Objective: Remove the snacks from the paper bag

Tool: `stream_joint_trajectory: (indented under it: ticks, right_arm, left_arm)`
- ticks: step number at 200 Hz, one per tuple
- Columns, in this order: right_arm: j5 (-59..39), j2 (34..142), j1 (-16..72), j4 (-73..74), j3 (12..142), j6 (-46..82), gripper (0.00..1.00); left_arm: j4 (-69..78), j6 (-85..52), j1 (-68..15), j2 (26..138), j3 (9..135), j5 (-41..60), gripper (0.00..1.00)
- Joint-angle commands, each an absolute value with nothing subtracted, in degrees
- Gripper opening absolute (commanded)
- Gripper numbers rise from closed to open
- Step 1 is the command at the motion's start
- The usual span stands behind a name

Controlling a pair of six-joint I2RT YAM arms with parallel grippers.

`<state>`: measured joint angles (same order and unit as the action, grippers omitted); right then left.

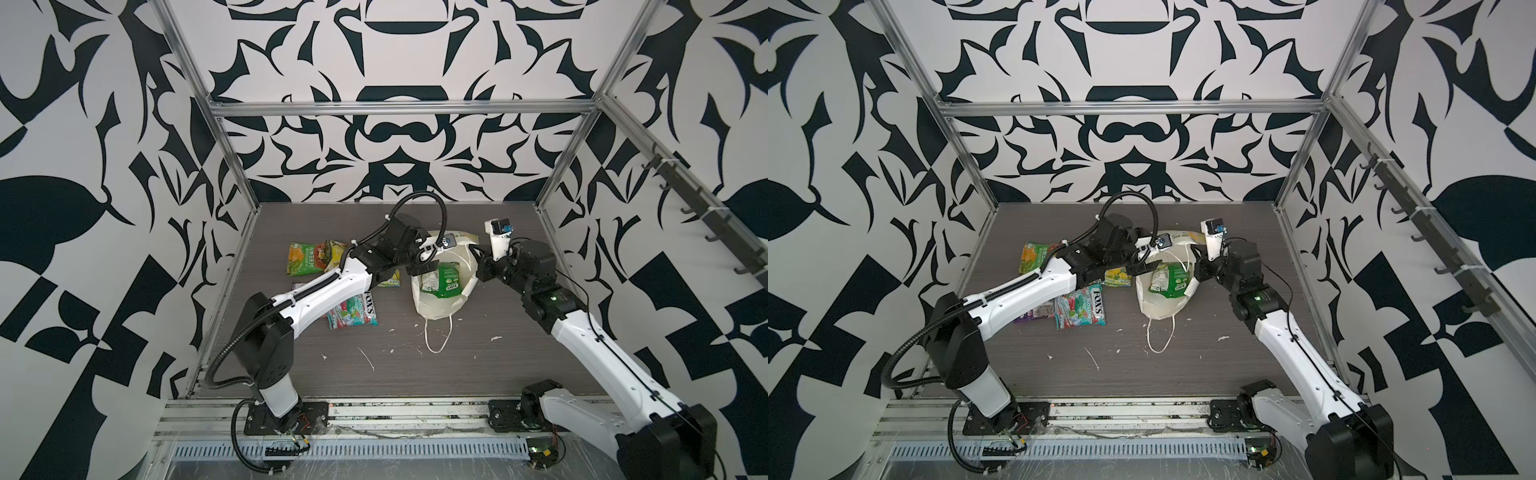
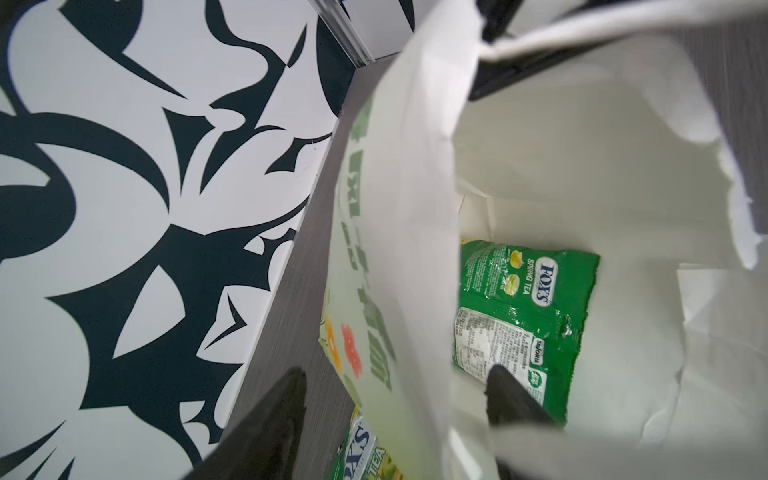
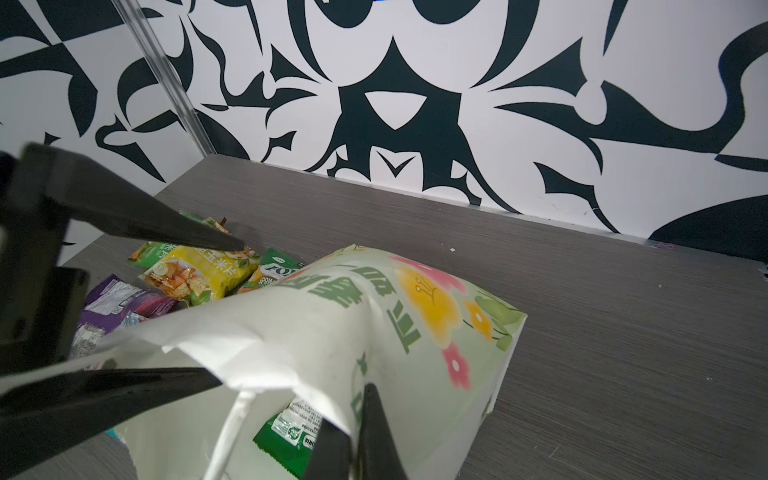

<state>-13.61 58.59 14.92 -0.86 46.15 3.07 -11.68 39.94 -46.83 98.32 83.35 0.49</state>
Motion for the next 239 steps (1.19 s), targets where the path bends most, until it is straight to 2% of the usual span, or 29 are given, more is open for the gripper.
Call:
stream_joint_trajectory:
  ticks: [1,16,35,71,94,142,153,176,189,213,239]
  right_arm:
    - [-15.7,58.9,13.8,3.2,48.0,2.1,0.00]
    - [-16.1,60.0,12.8,4.4,48.0,2.2,0.00]
    - [-17.0,62.2,11.7,4.8,49.0,2.1,0.00]
    - [-18.2,66.4,10.8,6.0,51.1,0.5,0.00]
    - [-18.2,69.3,10.2,8.7,51.8,0.4,0.00]
    - [-19.1,77.0,9.1,12.0,56.6,0.5,0.00]
    - [-18.5,77.4,8.8,12.0,57.1,1.5,0.08]
    - [-12.9,74.7,8.8,9.5,57.2,6.4,0.32]
    - [-9.7,71.4,8.7,7.9,55.8,9.6,0.39]
    - [-4.2,63.5,8.7,3.0,51.9,15.2,0.43]
    - [2.5,54.4,8.6,-5.6,46.8,23.3,0.43]
  left_arm:
    - [-13.1,42.1,-46.6,99.0,86.4,2.6,0.58]
    - [-13.4,42.0,-46.6,99.5,87.0,2.8,0.41]
    - [-14.1,41.8,-47.0,100.0,87.7,2.5,0.27]
    - [-14.0,41.2,-47.8,101.1,88.0,-0.2,0.18]
    - [-12.5,39.4,-47.9,103.4,88.9,-3.7,0.16]
    - [-11.9,36.6,-48.0,111.1,96.9,-10.3,0.08]
    - [-12.9,35.4,-48.1,112.7,99.6,-11.1,0.07]
    - [-13.6,33.2,-48.2,114.7,102.4,-11.5,0.03]
    - [-14.0,32.0,-48.3,115.2,103.0,-11.0,0.02]
    - [-15.1,30.0,-48.8,115.5,103.7,-11.3,0.00]
    - [-16.6,27.8,-49.2,115.6,104.1,-11.0,0.00]
